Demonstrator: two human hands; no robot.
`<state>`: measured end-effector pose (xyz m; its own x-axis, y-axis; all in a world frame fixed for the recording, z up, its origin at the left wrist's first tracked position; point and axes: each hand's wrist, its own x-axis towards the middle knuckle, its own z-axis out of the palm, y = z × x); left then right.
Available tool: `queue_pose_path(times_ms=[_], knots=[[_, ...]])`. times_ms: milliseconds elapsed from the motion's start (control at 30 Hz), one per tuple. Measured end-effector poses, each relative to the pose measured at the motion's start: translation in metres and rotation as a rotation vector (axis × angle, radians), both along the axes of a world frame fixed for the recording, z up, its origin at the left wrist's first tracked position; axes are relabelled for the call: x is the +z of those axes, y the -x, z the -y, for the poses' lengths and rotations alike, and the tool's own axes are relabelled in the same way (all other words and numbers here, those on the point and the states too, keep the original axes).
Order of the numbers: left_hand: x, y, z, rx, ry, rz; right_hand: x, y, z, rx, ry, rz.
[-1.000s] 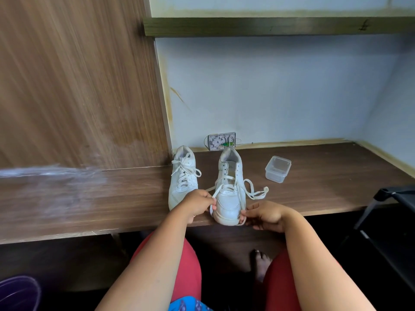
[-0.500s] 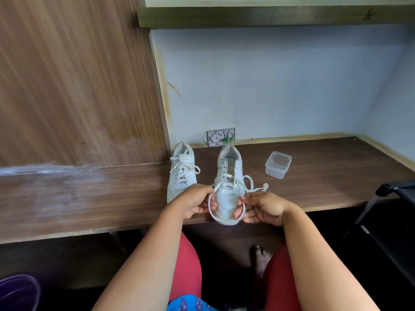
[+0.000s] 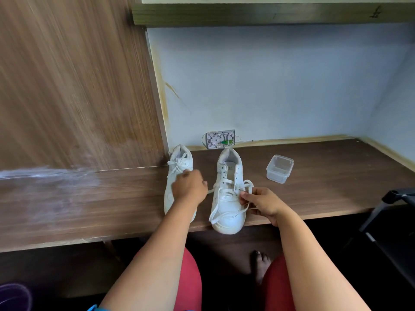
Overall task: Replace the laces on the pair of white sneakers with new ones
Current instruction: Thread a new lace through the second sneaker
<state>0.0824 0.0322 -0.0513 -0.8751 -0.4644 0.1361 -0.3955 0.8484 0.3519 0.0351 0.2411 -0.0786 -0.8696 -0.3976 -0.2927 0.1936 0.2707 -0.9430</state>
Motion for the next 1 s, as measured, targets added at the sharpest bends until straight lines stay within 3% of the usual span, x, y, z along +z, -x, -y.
queue_pose_path(times_ms=[67,133,233,267,333,433,533,633,700,733,800,900,1000], knots=[[-0.004,0.011,-0.013,-0.275,-0.113,-0.188,0.002,0.004,0.003,-0.021,-0.033,-0.054],[-0.01,0.02,-0.025,-0.485,-0.034,-0.21,0.004,0.007,0.006,-0.01,-0.121,-0.14],[-0.023,0.035,-0.028,-0.516,0.117,-0.159,-0.002,0.018,0.008,-0.118,-0.448,-0.582],[-0.025,0.038,-0.028,-0.52,0.087,-0.172,-0.004,0.021,0.01,-0.171,-0.435,-0.712],[-0.025,0.041,-0.026,-0.525,-0.029,-0.205,-0.006,0.026,0.019,-0.066,-0.391,-0.796],[-0.02,0.04,-0.021,-0.522,-0.214,-0.196,-0.013,0.028,0.033,0.095,-0.443,-0.821],[-0.006,0.031,-0.005,-0.495,-0.273,-0.284,-0.007,0.028,0.031,-0.011,-0.339,-0.763],[0.014,0.021,0.033,-0.068,-0.208,-0.478,-0.001,0.031,0.024,-0.06,-0.27,-0.717],[0.018,0.012,0.054,0.178,-0.061,-0.409,0.0,0.028,0.023,-0.068,-0.265,-0.705],[0.017,0.009,0.056,0.194,0.033,-0.314,-0.001,0.027,0.023,-0.072,-0.264,-0.709],[0.01,0.009,0.039,0.013,0.113,-0.232,-0.002,0.026,0.024,-0.081,-0.262,-0.713],[-0.001,0.02,-0.006,-0.423,0.136,-0.232,-0.002,0.025,0.026,-0.092,-0.248,-0.712],[-0.015,0.031,-0.03,-0.553,0.246,-0.145,0.0,0.023,0.025,-0.087,-0.259,-0.675]])
